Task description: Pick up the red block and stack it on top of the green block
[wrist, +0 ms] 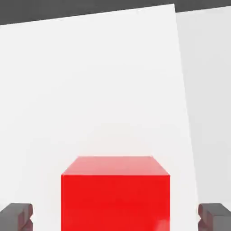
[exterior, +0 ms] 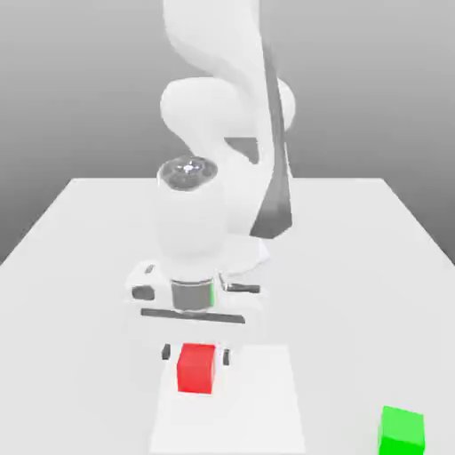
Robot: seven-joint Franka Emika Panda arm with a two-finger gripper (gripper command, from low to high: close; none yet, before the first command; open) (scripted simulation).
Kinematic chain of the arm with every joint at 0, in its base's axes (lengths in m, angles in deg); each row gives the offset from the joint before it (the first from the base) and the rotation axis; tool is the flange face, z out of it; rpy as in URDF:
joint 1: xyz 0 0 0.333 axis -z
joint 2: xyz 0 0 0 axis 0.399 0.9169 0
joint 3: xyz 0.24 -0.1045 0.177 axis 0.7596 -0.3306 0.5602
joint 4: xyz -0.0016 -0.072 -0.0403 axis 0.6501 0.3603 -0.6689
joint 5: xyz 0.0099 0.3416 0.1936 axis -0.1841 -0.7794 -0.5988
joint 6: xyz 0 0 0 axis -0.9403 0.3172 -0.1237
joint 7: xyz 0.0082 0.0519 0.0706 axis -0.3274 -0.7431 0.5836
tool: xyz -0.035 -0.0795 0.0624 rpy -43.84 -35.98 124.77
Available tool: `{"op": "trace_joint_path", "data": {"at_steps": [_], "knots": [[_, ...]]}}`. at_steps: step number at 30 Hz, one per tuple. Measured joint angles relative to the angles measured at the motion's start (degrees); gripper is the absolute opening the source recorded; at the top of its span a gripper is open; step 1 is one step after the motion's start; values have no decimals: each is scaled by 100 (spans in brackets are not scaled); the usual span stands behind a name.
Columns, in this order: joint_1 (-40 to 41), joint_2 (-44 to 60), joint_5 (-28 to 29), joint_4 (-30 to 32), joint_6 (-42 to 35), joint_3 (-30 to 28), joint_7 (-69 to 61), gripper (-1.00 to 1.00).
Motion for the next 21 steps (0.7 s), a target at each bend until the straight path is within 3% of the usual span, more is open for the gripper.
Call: {"op": "trace_joint_path", "data": {"at_steps": [6,12,21], "knots": [[10,19,17,-2,17,9,17,-100],[7,-1084,212,158,-927,-45,157,-100],[-1051,-510,551,-1432,-1987,657,436,-100]]}}
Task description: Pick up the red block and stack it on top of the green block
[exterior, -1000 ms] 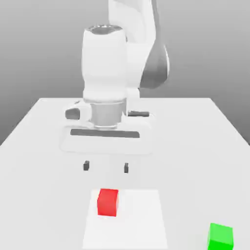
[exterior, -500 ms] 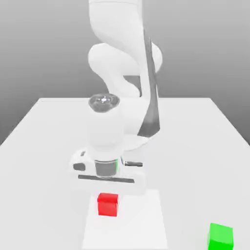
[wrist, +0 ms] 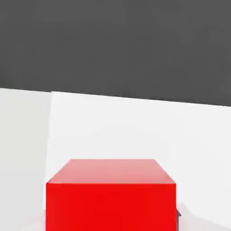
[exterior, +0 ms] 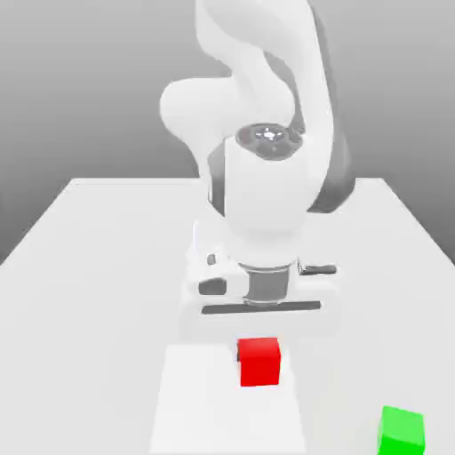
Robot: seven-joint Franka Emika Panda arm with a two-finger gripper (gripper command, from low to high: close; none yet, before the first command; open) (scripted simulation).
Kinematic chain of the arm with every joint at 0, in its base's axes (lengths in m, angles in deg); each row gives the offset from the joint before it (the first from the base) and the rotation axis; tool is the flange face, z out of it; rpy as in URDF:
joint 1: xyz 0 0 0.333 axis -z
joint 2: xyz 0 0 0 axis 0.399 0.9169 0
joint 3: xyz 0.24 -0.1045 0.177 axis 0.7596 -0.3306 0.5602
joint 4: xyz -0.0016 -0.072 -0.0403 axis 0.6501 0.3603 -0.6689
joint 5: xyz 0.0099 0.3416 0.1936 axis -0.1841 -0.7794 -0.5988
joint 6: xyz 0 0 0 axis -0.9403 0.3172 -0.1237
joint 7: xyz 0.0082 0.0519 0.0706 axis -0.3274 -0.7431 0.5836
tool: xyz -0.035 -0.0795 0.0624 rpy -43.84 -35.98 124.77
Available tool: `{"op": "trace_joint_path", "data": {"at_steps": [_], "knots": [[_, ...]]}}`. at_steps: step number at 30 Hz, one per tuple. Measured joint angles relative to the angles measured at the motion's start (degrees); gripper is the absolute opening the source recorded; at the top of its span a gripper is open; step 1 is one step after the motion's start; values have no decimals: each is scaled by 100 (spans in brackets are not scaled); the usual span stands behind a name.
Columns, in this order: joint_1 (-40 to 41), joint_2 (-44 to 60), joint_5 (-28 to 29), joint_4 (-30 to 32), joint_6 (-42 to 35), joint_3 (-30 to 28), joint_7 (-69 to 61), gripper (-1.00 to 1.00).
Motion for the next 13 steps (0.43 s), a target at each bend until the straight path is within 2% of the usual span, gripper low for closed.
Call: {"op": "trace_joint_path", "data": {"at_steps": [5,9,10,13], "knots": [[-582,492,126,-1037,-541,501,116,-100],[-833,1187,352,-1315,-127,474,286,-100],[-874,1365,414,-1332,32,431,329,100],[-874,1365,414,-1332,32,431,329,100]]}}
